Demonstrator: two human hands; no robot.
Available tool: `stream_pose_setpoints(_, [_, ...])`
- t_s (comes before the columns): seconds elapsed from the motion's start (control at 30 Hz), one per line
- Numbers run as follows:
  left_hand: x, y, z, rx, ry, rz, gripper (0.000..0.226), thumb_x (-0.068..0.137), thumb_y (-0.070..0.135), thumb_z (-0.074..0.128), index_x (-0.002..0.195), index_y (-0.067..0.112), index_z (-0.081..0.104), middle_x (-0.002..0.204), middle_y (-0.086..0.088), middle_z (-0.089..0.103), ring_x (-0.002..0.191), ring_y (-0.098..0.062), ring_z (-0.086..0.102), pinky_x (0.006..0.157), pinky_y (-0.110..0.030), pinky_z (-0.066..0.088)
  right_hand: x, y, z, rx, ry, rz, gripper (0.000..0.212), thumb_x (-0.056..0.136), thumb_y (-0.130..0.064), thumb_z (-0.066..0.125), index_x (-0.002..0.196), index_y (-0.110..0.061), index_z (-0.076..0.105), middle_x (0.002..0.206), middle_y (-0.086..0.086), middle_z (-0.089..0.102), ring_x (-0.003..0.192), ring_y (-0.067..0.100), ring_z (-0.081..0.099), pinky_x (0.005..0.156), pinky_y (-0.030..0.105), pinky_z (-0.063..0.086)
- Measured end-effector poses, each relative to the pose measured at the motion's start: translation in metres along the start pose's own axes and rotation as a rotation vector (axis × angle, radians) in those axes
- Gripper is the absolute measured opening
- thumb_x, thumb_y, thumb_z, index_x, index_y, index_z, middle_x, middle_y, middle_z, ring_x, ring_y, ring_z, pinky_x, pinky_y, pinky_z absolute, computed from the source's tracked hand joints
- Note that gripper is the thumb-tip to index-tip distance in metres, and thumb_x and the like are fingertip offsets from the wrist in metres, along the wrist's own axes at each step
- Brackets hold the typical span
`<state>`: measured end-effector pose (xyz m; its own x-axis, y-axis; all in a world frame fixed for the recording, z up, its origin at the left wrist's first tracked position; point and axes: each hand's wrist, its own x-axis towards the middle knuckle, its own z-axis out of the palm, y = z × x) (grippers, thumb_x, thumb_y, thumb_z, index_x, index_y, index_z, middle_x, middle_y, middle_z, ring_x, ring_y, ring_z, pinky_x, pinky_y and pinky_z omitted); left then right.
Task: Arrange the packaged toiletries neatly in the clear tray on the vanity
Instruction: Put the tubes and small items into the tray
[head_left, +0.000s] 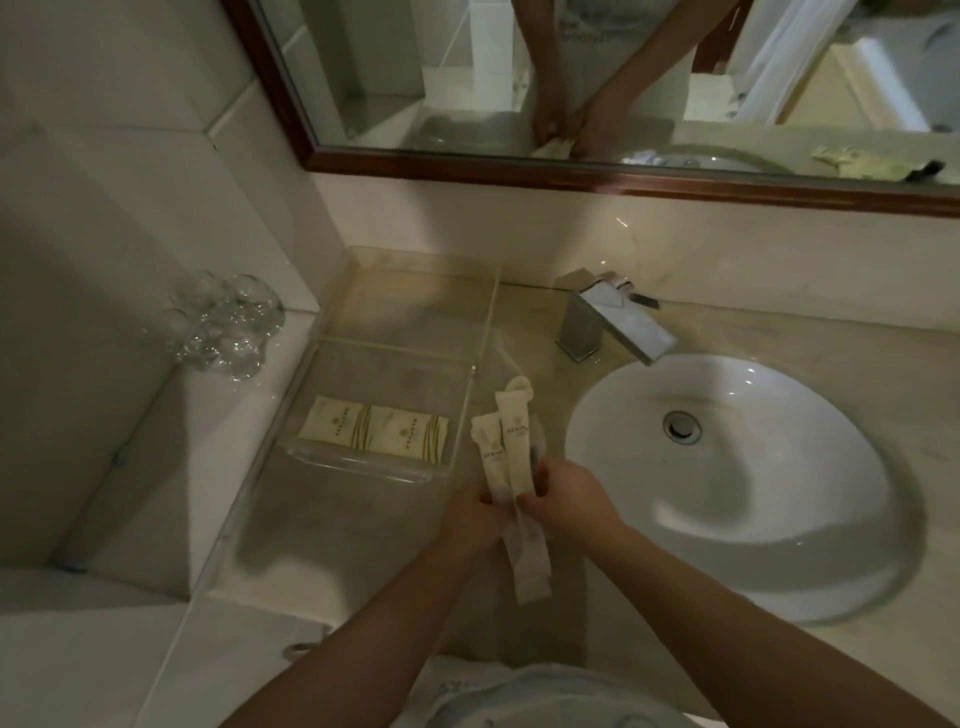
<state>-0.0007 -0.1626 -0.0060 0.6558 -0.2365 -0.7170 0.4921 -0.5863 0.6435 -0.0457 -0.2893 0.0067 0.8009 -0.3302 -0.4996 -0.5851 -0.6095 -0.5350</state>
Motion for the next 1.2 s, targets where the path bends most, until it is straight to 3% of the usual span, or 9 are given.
stream_pose_setpoints(0.2, [-0.014,-0.004,-0.011,-0.208,-0.03,0.032,0.02,0.088,0.014,0.06,0.107,0.015,0.068,0.094,-0.004,0.074,0.081,-0.013,0.069,0.055,-0.016,0.051,-0.006,-0.008,-0.003,0.179,0.026,-0.037,0.023,0.081,-0.032,0.069,0.096,-0.025,0.054,0.08,-0.01,0.06,0.072,0.005,0.058,0.056,0.02,0.041])
stream_pose_setpoints(0.43, [0.008,0.013,-0.084,-0.471,0.152,0.005,0.016,0.086,0.014,0.062,0.1,0.007,0.068,0.093,-0.009,0.073,0.086,-0.025,0.069,0.079,-0.04,0.058,0.005,-0.053,-0.013,0.273,0.056,-0.066,0.025,0.084,-0.027,0.071,0.104,-0.025,0.055,0.083,-0.01,0.062,0.07,0.001,0.058,0.051,0.015,0.037])
stream_pose_setpoints(0.6, [0.051,0.038,-0.141,-0.718,0.274,-0.129,0.006,0.084,0.006,0.067,0.083,0.004,0.062,0.076,-0.012,0.063,0.064,-0.019,0.059,0.056,-0.029,0.054,0.021,-0.086,-0.01,0.271,0.075,-0.079,0.024,0.085,-0.024,0.072,0.101,-0.026,0.054,0.085,-0.01,0.064,0.072,0.001,0.06,0.052,0.016,0.04])
stream_pose_setpoints(0.7, [0.076,0.05,-0.157,-0.803,0.234,-0.175,0.01,0.084,0.004,0.066,0.092,-0.001,0.062,0.074,-0.013,0.06,0.062,-0.019,0.057,0.048,-0.026,0.053,0.029,-0.098,-0.007,0.256,0.101,-0.077,0.023,0.086,-0.026,0.07,0.101,-0.028,0.053,0.087,-0.011,0.065,0.073,0.002,0.063,0.053,0.017,0.045])
stream_pose_setpoints(0.87, [0.118,0.066,-0.159,-0.762,0.162,-0.235,0.031,0.085,0.004,0.062,0.115,-0.001,0.058,0.08,-0.011,0.058,0.068,-0.017,0.055,0.049,-0.026,0.054,0.035,-0.105,-0.009,0.206,0.132,-0.06,0.023,0.086,-0.026,0.07,0.101,-0.028,0.053,0.088,-0.009,0.064,0.074,0.005,0.065,0.058,0.021,0.053])
stream_pose_setpoints(0.97, [0.138,0.078,-0.155,-0.765,0.135,-0.251,0.028,0.086,0.003,0.059,0.114,0.004,0.058,0.088,-0.012,0.058,0.072,-0.018,0.055,0.053,-0.03,0.052,0.038,-0.103,-0.01,0.145,0.134,-0.046,0.023,0.086,-0.029,0.069,0.102,-0.028,0.053,0.09,-0.009,0.063,0.075,0.006,0.065,0.059,0.021,0.055])
stream_pose_setpoints(1.07, [0.15,0.087,-0.153,-0.768,0.114,-0.238,0.024,0.088,0.001,0.054,0.11,0.007,0.056,0.093,-0.013,0.06,0.073,-0.021,0.057,0.046,-0.031,0.054,0.042,-0.103,-0.011,0.055,0.092,-0.031,0.021,0.087,-0.028,0.068,0.102,-0.03,0.054,0.086,-0.01,0.061,0.072,0.003,0.061,0.053,0.014,0.045])
stream_pose_setpoints(1.13, [0.149,0.093,-0.156,-0.753,0.074,-0.239,0.021,0.091,-0.001,0.048,0.11,0.005,0.054,0.092,-0.015,0.06,0.076,-0.025,0.059,0.043,-0.032,0.055,0.046,-0.106,-0.012,-0.016,0.035,-0.023,0.018,0.087,-0.028,0.067,0.101,-0.032,0.056,0.086,-0.01,0.063,0.073,0.004,0.061,0.059,0.019,0.051])
stream_pose_setpoints(1.2, [0.144,0.097,-0.166,-0.701,0.02,-0.246,0.017,0.092,-0.001,0.045,0.106,0.002,0.053,0.089,-0.017,0.058,0.087,-0.03,0.061,0.061,-0.039,0.058,0.051,-0.111,-0.012,-0.093,-0.009,-0.027,0.014,0.089,-0.027,0.065,0.102,-0.032,0.059,0.087,-0.01,0.065,0.075,0.005,0.063,0.066,0.024,0.055])
